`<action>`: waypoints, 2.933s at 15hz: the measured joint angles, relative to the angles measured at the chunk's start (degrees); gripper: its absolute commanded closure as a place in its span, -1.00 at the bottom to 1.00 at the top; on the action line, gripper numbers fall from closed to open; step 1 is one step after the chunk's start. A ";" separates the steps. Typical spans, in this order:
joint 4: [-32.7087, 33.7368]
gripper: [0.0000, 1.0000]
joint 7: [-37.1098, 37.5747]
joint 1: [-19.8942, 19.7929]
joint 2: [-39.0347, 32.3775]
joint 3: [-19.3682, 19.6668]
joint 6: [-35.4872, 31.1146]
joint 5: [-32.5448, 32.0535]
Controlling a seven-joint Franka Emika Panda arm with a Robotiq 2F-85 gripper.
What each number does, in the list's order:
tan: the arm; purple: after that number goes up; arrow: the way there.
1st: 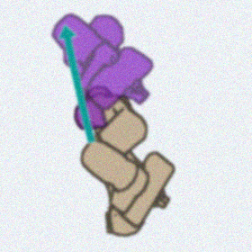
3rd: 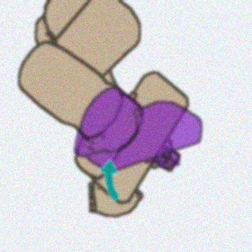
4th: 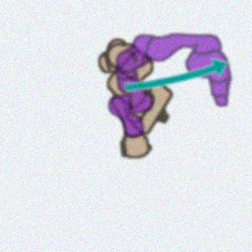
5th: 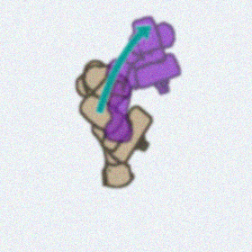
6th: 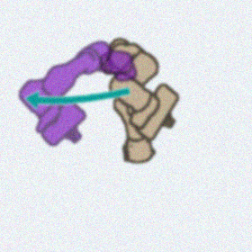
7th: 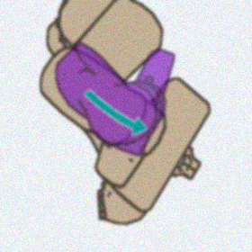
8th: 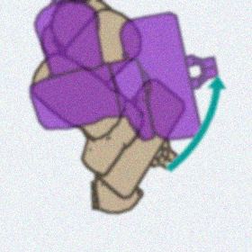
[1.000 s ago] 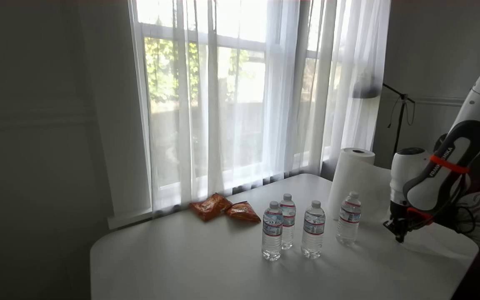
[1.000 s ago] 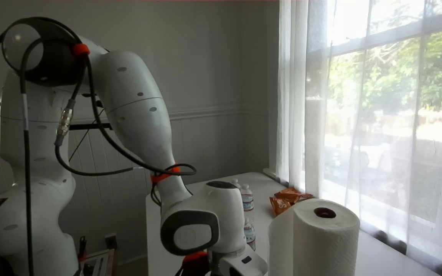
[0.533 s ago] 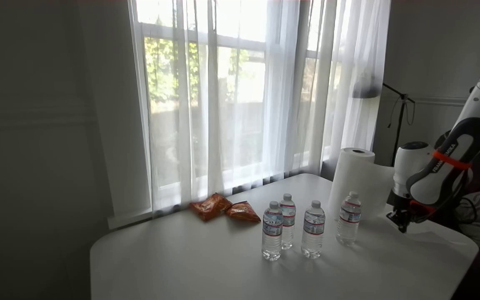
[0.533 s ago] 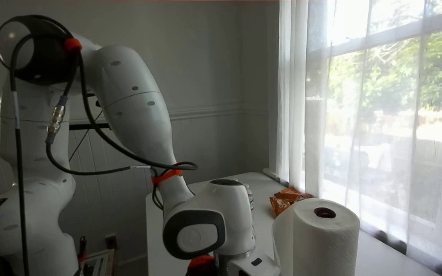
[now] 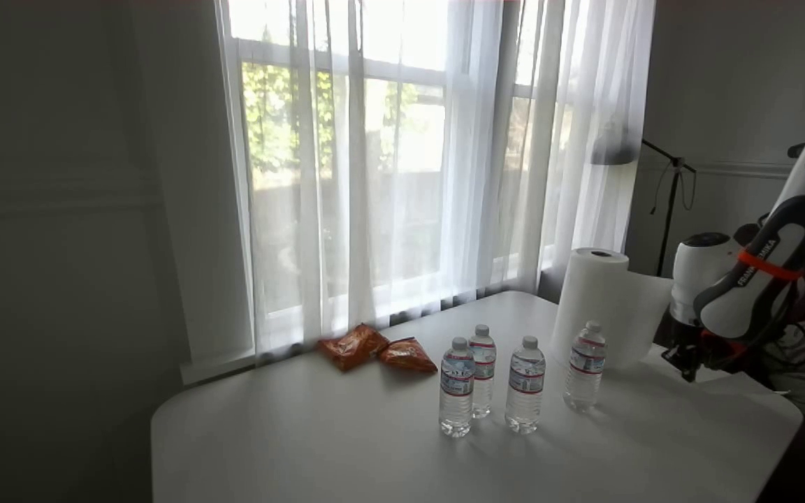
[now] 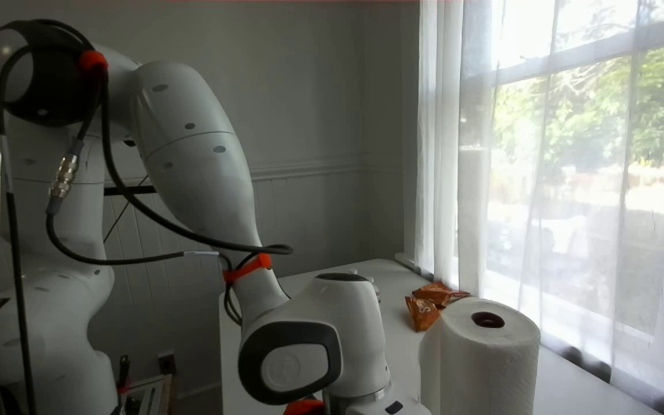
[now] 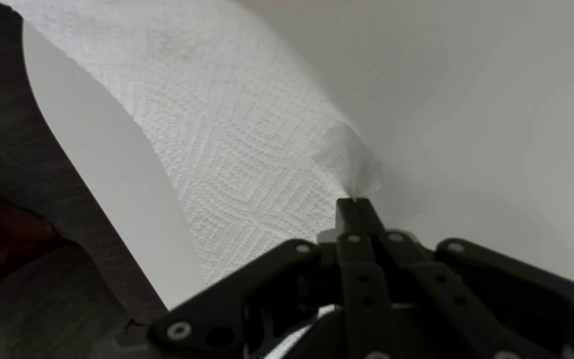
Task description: Remove a piece of paper towel from the roll and put it on the table
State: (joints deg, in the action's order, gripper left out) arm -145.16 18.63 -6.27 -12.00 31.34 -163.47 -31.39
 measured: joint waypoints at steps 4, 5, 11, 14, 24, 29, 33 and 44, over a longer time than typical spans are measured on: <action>1.64 0.99 0.04 -0.63 -0.60 2.83 0.01 -2.16; 2.03 0.99 0.04 -0.75 -0.83 3.29 0.01 -2.22; 3.69 0.99 0.04 -1.23 -3.22 4.63 0.01 -2.13; 4.31 0.99 0.04 -1.90 -4.78 5.10 0.00 -2.01; 8.69 1.00 1.14 -1.32 -11.54 11.03 -1.45 -0.31; 10.82 1.00 3.55 3.91 -15.09 17.68 -3.02 0.68; 9.67 0.99 -0.79 4.74 -12.60 15.07 -2.59 6.57; 5.68 0.97 2.26 4.77 4.61 3.94 27.47 11.06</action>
State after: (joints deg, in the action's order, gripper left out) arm -139.48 20.89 -1.50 -7.39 35.28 -136.01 -20.33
